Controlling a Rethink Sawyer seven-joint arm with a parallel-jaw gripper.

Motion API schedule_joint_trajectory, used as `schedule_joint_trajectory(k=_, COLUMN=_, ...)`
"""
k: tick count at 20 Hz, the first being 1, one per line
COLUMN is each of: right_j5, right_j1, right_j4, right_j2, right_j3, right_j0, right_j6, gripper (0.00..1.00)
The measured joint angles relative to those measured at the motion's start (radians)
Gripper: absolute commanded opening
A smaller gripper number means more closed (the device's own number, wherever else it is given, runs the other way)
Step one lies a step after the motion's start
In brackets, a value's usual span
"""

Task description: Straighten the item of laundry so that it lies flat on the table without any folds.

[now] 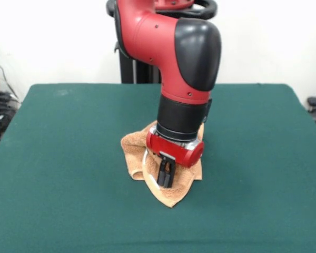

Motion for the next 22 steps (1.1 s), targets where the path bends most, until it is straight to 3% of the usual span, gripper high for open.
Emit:
schedule_joint_trajectory(k=2, right_j5=0.000, right_j1=-0.003, right_j4=-0.016, right_j2=0.010, right_j3=0.001, right_j0=-0.011, right_j6=0.000, gripper=0.00)
schedule_joint_trajectory(k=3, right_j5=-0.001, right_j1=-0.011, right_j4=-0.046, right_j2=0.033, right_j3=0.002, right_j0=-0.035, right_j6=0.000, gripper=1.00)
schedule_joint_trajectory(k=22, right_j5=0.001, right_j1=-0.021, right_j4=-0.091, right_j2=0.073, right_j3=0.002, right_j0=-0.079, right_j6=0.000, gripper=1.00)
